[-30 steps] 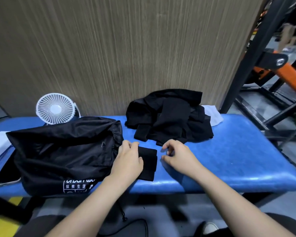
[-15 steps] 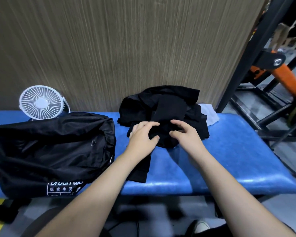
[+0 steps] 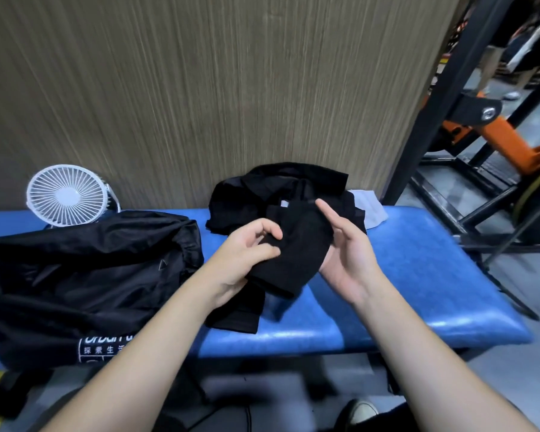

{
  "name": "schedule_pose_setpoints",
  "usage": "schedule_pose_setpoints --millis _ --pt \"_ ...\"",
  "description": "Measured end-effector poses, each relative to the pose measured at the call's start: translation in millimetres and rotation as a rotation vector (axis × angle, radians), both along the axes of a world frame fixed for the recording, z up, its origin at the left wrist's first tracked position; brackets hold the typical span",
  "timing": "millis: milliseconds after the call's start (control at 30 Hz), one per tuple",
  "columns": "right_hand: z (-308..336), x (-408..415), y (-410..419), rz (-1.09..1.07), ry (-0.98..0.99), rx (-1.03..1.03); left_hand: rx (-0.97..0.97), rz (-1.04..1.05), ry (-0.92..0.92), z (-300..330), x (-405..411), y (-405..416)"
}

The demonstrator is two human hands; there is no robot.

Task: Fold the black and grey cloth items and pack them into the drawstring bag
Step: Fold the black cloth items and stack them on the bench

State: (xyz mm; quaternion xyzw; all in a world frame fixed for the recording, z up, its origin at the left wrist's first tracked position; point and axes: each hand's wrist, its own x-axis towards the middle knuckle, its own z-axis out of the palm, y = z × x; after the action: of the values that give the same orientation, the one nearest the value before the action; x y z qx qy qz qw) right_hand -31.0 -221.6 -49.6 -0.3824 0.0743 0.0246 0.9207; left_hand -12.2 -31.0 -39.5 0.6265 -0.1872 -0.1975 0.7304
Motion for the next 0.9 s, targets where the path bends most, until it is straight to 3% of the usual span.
schedule_pose_setpoints --millis 100,200,267,433,700,800,900 --pt "1 1 -3 -0.059 0.022 -0.038 0.057 -0.188 0.067 0 -5 20" --pt "1 -2 -10 -0.203 0.048 0.0 0.215 -0.25 0.046 -6 -6 34" --pt "0 -7 -17 -0.303 0.064 -0.06 0.311 -0.161 0.007 -13 -3 39" --pt "-7 -32 -41 -0.502 0.115 -0.514 0.419 0.111 -0.032 -25 6 30" --pt "-17 -63 -103 -0.422 0.261 -0.963 0.355 0.211 -0.074 -33 4 -18" --pt "-24 -75 -118 -0.328 0.266 -1.181 0.478 0.247 -0.233 -41 5 -35" --pt "-25 -87 -124 -0.234 0.269 -1.234 0.653 0.202 -0.448 -51 11 -45"
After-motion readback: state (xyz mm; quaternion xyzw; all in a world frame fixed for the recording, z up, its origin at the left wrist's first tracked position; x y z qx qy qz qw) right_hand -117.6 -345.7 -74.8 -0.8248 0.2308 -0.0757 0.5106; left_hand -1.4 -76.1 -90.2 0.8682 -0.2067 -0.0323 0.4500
